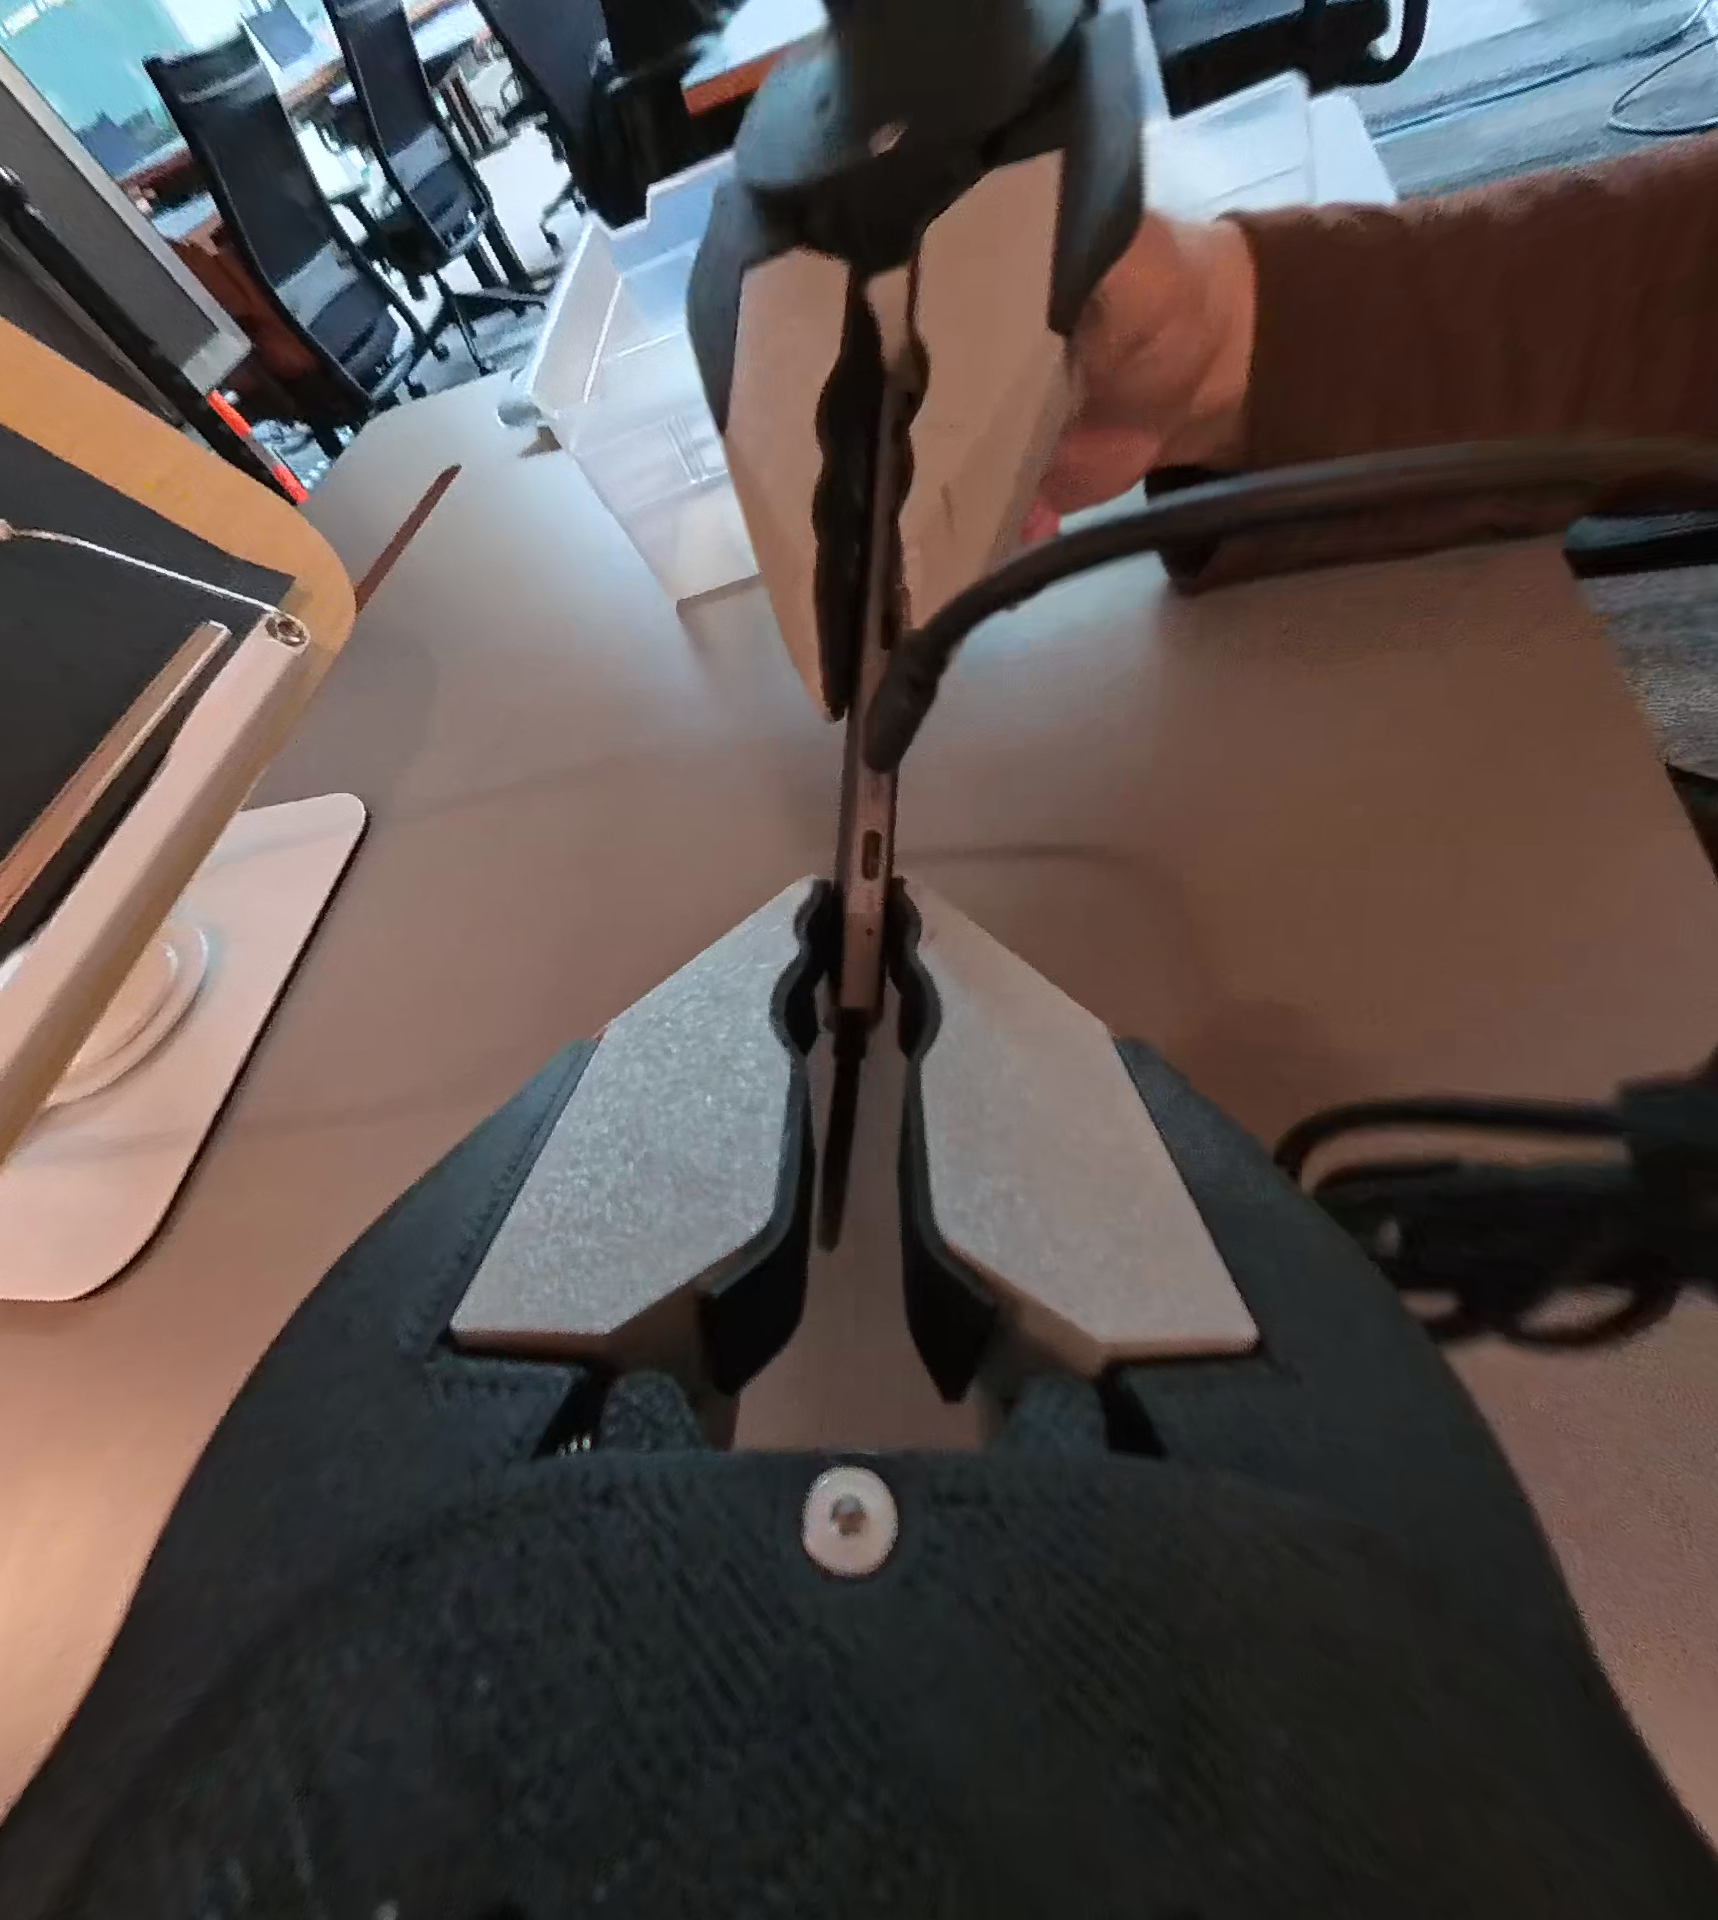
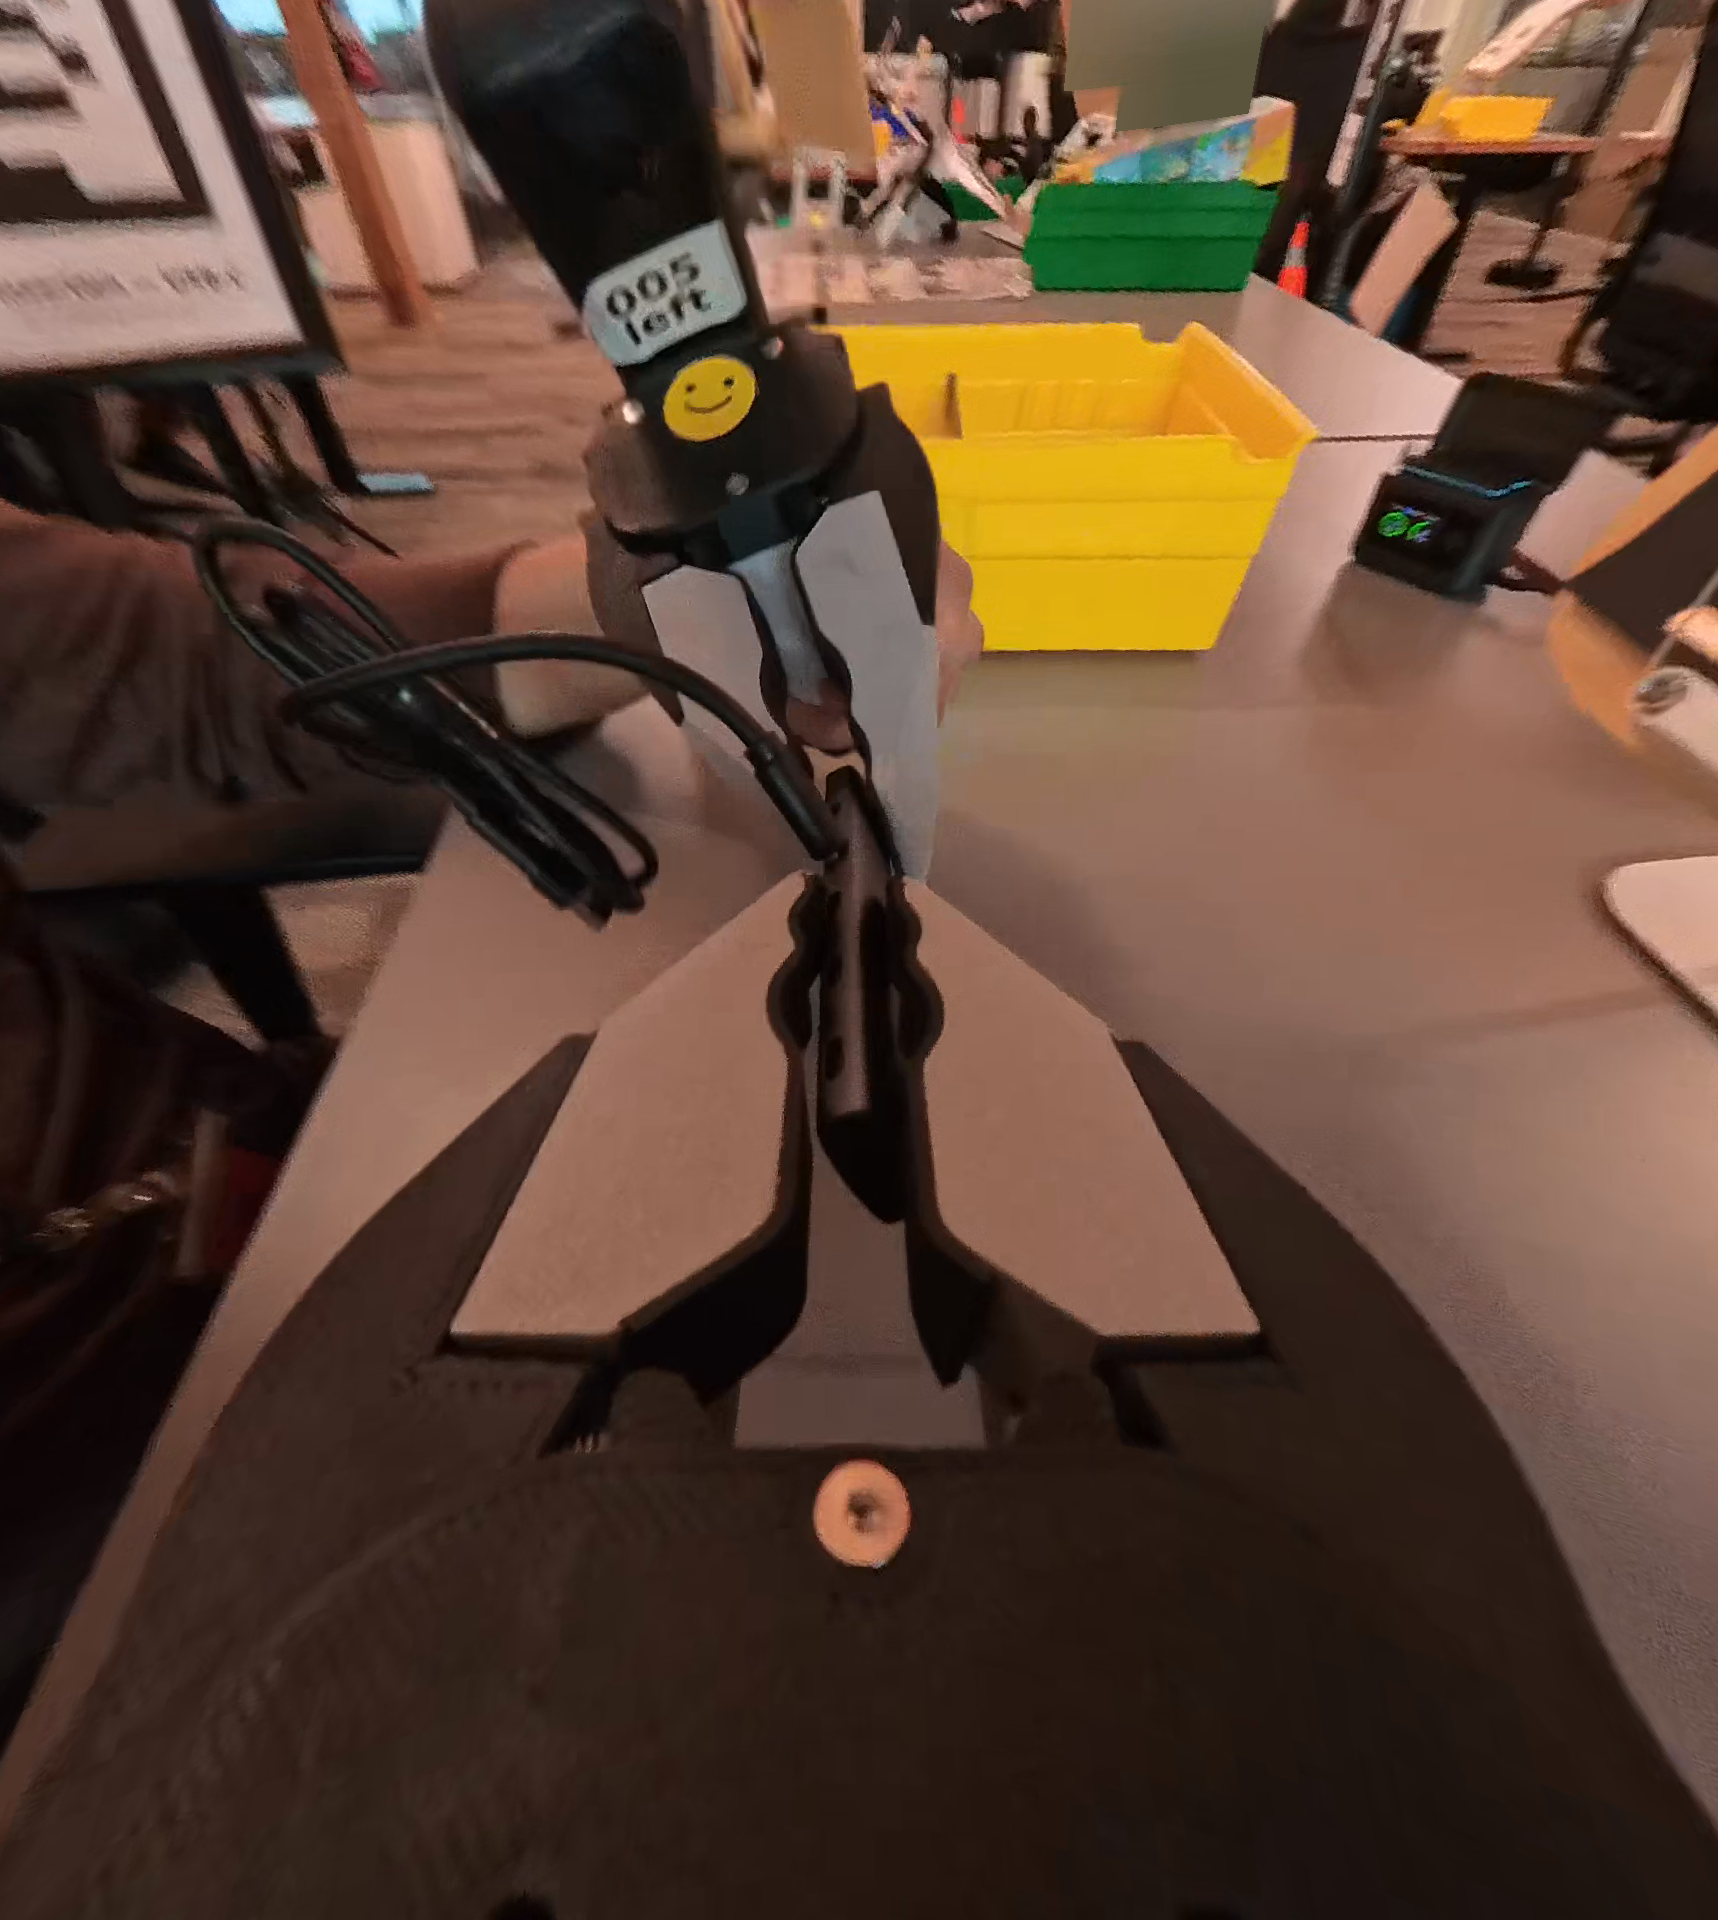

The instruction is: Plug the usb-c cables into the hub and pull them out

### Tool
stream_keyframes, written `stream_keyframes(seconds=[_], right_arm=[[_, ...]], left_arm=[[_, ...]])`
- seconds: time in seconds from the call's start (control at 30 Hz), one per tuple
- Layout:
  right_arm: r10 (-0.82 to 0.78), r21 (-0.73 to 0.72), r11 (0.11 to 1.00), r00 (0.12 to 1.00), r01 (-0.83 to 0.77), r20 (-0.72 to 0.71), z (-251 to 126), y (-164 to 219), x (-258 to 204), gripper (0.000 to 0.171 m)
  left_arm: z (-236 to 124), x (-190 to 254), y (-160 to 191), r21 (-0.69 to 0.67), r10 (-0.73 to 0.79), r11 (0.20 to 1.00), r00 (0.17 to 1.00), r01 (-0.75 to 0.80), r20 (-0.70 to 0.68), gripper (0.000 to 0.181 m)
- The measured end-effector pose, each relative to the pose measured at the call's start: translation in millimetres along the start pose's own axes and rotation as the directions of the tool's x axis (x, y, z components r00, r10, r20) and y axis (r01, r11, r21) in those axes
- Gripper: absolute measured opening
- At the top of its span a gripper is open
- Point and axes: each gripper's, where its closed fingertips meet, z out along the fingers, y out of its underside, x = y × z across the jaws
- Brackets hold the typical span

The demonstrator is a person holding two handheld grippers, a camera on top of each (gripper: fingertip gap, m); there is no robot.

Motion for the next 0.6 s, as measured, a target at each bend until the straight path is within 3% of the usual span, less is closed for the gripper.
stream_keyframes(seconds=[0.13,0.47,0.6], right_arm=[[0.034,0.074,0.997,0.998,-0.038,0.06,-2.7,-5.5,-3.1,0.009],[-0.077,-0.025,0.997,0.995,0.075,-0.069,1.3,9.7,6.1,0.009],[0.021,0.045,0.999,0.999,-0.023,0.034,-3.7,2.8,-0.8,0.009]], left_arm=[[-6.4,2.4,-11.4,0.057,-0.007,0.998,1.0,0.006,0.006,0.007],[-1.9,-4.2,0.5,0.037,-0.075,0.997,0.997,0.074,0.034,0.009],[-4.2,3.0,-11.8,0.133,-0.073,0.988,0.997,0.073,-0.006,0.008]])
